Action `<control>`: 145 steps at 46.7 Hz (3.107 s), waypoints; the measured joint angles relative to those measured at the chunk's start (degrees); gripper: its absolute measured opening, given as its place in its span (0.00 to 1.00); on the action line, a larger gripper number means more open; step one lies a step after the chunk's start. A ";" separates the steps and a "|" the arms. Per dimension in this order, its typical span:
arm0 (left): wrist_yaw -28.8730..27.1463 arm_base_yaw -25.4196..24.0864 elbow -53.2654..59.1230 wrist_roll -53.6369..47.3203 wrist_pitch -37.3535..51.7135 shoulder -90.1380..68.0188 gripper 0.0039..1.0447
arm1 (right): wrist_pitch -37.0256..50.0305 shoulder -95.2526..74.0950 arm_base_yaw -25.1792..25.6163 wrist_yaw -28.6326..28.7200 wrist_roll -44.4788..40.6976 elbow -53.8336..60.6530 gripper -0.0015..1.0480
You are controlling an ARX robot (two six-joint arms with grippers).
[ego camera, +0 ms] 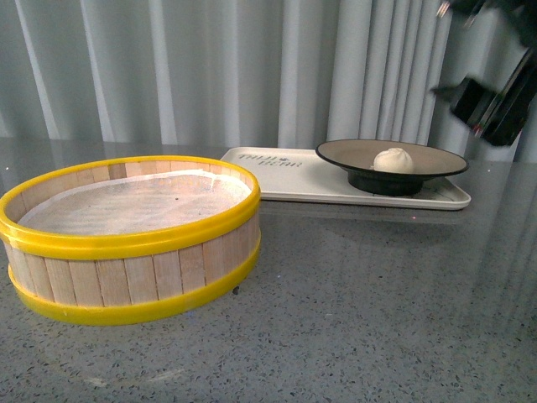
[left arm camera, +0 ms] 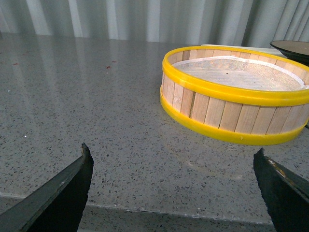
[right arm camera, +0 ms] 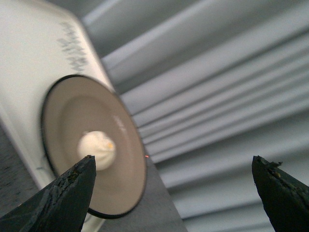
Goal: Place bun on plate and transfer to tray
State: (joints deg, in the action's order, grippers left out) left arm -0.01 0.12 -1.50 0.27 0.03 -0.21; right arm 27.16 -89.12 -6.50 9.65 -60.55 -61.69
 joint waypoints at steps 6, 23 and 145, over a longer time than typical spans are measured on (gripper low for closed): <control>0.00 0.00 0.00 0.00 0.00 0.00 0.94 | 3.32 3.78 0.94 -1.92 11.04 1.36 0.92; -0.11 0.00 0.00 0.00 0.00 0.00 0.94 | 8.63 12.39 1.36 -14.47 52.63 20.24 0.49; -0.02 0.00 0.00 0.00 0.00 0.02 0.94 | -27.08 88.89 6.47 -9.57 59.91 61.37 0.14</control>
State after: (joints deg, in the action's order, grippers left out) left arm -0.03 0.12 -1.50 0.27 0.03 -0.19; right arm 0.08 -0.23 -0.03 0.08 -0.64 -0.32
